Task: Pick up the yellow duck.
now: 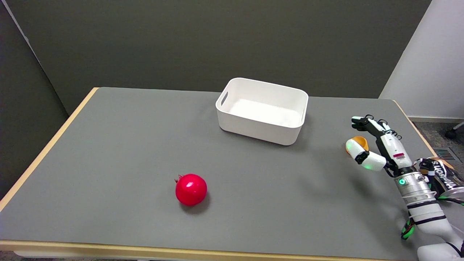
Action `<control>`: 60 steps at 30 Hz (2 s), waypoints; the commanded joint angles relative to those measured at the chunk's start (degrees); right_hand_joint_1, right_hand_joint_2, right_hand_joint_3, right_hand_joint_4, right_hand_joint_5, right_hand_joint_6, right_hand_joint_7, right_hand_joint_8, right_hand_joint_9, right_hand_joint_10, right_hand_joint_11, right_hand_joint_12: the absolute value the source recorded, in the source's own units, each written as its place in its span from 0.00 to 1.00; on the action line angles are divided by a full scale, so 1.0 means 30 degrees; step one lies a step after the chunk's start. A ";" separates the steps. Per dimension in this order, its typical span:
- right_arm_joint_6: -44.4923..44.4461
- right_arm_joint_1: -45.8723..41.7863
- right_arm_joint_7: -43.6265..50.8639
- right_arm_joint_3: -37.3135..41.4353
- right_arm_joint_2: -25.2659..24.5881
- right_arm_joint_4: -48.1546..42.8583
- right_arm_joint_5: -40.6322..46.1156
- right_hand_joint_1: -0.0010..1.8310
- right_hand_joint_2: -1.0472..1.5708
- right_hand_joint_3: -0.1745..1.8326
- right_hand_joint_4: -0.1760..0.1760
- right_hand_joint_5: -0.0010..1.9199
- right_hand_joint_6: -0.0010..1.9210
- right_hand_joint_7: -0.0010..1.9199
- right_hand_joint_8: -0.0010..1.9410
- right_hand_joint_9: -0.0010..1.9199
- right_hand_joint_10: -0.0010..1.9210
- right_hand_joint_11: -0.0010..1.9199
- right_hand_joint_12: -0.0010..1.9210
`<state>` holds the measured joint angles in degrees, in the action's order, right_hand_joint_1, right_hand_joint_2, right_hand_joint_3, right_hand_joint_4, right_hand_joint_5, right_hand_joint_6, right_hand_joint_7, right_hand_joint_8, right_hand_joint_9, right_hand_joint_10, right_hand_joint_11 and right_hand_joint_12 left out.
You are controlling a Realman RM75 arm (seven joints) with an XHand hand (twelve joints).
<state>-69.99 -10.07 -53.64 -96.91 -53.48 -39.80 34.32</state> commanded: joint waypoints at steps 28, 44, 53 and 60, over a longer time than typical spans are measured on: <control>0.5158 0.1414 0.0069 -0.0027 0.0001 0.1386 -0.0358 0.14 0.63 0.55 0.42 0.14 0.29 0.22 0.29 0.16 0.45 0.00 0.56; 0.5394 0.1541 0.0069 -0.0110 -0.0059 0.0933 -0.0225 0.31 0.66 0.51 0.47 0.16 0.28 0.24 0.27 0.16 0.48 0.00 0.62; 0.5324 0.1814 0.0203 -0.0145 -0.0086 0.1039 -0.0385 0.46 0.73 0.52 0.65 0.22 0.51 0.33 0.41 0.25 0.55 0.11 0.70; 0.5208 0.1866 0.0229 -0.0160 -0.0086 0.1029 -0.0385 0.64 0.86 0.18 0.02 0.24 0.84 0.43 0.71 0.33 0.62 0.19 0.80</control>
<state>-54.66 -5.12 -53.25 -97.14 -53.57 -36.66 33.60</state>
